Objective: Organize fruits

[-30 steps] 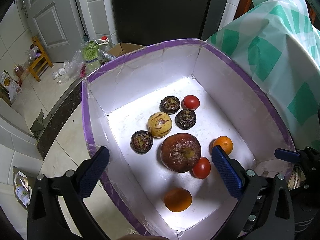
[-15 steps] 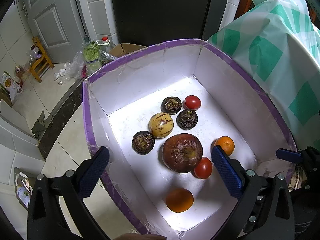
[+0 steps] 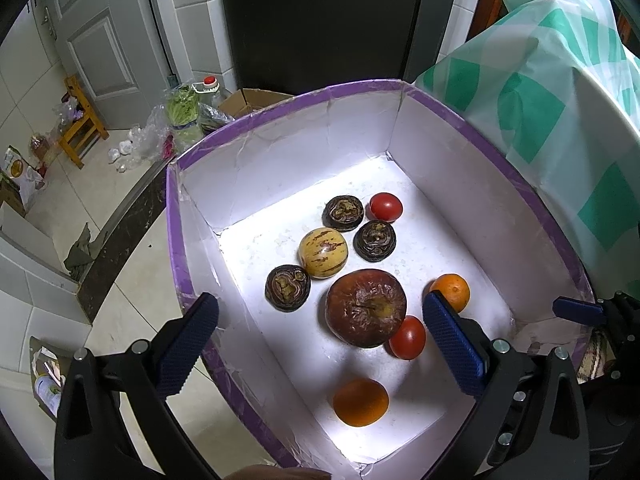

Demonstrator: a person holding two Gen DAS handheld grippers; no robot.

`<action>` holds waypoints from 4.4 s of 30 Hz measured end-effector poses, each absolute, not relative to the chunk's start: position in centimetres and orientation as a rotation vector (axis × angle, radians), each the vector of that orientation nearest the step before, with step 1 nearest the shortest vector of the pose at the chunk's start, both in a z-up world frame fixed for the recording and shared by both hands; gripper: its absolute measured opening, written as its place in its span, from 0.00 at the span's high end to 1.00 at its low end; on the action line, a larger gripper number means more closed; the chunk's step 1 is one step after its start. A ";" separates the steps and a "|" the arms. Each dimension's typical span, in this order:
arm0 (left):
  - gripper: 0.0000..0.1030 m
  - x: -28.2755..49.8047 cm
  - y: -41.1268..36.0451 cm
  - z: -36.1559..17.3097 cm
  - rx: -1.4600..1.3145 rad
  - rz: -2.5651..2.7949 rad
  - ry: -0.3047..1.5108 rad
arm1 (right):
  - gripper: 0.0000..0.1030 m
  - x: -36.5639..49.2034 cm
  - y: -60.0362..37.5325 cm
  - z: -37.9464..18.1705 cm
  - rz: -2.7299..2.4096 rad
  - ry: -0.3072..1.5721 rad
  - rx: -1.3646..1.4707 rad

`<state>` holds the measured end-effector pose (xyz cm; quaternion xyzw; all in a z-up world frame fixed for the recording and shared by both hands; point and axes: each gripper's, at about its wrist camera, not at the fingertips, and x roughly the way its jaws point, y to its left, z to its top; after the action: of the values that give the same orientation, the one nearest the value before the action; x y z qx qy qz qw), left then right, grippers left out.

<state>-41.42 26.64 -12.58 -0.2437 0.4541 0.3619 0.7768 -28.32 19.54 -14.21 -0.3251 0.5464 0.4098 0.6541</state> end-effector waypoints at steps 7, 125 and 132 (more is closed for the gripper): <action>0.04 -41.2 26.7 -12.2 -0.523 0.779 0.985 | 0.01 -28.3 19.6 -14.2 0.928 1.239 -0.739; 0.04 -0.4 -0.8 -0.1 -0.013 0.029 0.956 | 0.01 -2.3 -21.1 0.2 -0.073 0.960 0.039; 0.04 -0.4 -0.8 -0.1 -0.013 0.029 0.956 | 0.01 -2.3 -21.1 0.2 -0.073 0.960 0.039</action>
<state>-0.41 -0.75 -0.11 -0.0065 0.4601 0.0139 0.8877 -2.28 -21.12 0.23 0.0189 0.4618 -0.0351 0.8861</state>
